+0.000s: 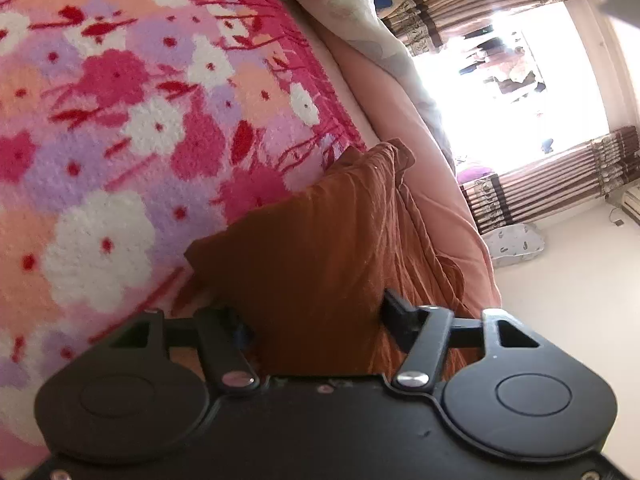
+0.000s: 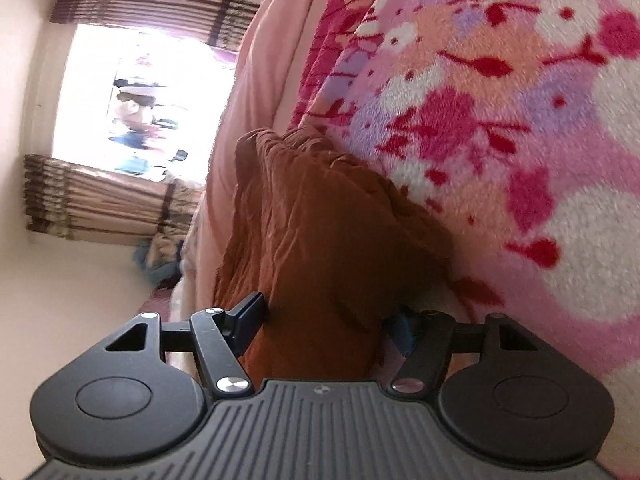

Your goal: Fold large clothes

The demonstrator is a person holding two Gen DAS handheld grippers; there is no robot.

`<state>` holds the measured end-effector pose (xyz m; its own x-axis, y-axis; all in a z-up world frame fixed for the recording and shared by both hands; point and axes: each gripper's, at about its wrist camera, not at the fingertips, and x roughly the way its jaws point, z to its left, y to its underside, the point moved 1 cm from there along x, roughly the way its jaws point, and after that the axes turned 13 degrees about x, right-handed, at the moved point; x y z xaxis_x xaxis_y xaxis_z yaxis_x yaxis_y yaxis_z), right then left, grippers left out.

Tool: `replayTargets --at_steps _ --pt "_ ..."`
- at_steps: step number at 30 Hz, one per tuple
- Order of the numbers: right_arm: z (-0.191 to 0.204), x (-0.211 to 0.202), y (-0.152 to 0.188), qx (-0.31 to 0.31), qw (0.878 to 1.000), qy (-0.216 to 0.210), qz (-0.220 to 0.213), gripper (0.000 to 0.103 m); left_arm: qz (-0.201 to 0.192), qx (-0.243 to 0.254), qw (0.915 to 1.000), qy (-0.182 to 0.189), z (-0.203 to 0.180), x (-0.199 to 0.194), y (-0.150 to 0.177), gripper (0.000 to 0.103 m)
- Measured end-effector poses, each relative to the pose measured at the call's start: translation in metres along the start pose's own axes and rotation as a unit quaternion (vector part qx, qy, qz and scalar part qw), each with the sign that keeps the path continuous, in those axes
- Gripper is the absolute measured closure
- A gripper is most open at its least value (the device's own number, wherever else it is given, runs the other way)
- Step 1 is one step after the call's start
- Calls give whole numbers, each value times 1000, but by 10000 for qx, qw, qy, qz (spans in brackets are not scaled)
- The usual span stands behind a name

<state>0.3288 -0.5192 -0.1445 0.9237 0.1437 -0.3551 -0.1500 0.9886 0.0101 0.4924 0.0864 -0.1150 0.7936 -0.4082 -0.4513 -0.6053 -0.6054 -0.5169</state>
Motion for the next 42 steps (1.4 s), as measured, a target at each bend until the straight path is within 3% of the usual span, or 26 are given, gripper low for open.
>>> replayTargets --at_steps 1,3,4,6,10,14,19,20,21,23,25,27,30,33,35,39,42 --pt "1 1 2 -37 10000 19 -41 27 3 26 10000 -32 0 1 -1 46" --pt "5 1 5 -237 9996 104 -107 56 -26 206 9998 -18 -6 -3 -3 66" --pt "6 -3 3 -325 9994 70 -125 65 -35 279 9996 22 -10 -8 -4 70" --pt "12 -10 2 -404 9991 -70 -119 71 -91 376 9991 174 -19 -17 -10 77" --pt "34 -32 1 -632 9968 -460 -155 78 -177 579 9972 437 -39 -42 -19 79" --pt "37 -56 1 -668 9955 -652 -155 79 -129 766 9958 493 -37 -62 -5 78" --pt "2 -45 -8 -542 9985 -119 -28 77 152 752 9969 166 -11 -48 22 74" --pt "-5 -42 -10 -535 9986 -3 -32 74 178 672 9975 146 -6 -47 25 68" --pt "-12 -40 -12 -496 9987 129 -37 65 225 553 9981 133 -1 -46 26 65" --pt "-20 -44 -15 -391 9991 168 -15 53 277 311 9991 114 9 -46 27 50" --pt "-20 -56 -17 -446 9986 233 -177 38 310 137 9992 195 16 -51 30 50" --pt "-15 -72 -17 -673 9961 403 -408 36 279 119 9993 239 20 -60 33 48" --pt "5 -98 -7 -1299 9852 632 -920 36 252 216 9991 267 21 -66 36 47" --pt "46 -102 26 -2384 9624 621 -1142 36 280 221 9989 300 19 -66 38 46" --pt "74 -91 61 -3116 9439 430 -1002 38 254 244 9990 272 16 -64 37 46" --pt "112 -45 135 -4219 9053 180 -454 62 226 185 9993 246 15 -57 34 44" --pt "119 -5 173 -4559 8897 244 -45 72 195 60 9994 273 18 -54 34 44"
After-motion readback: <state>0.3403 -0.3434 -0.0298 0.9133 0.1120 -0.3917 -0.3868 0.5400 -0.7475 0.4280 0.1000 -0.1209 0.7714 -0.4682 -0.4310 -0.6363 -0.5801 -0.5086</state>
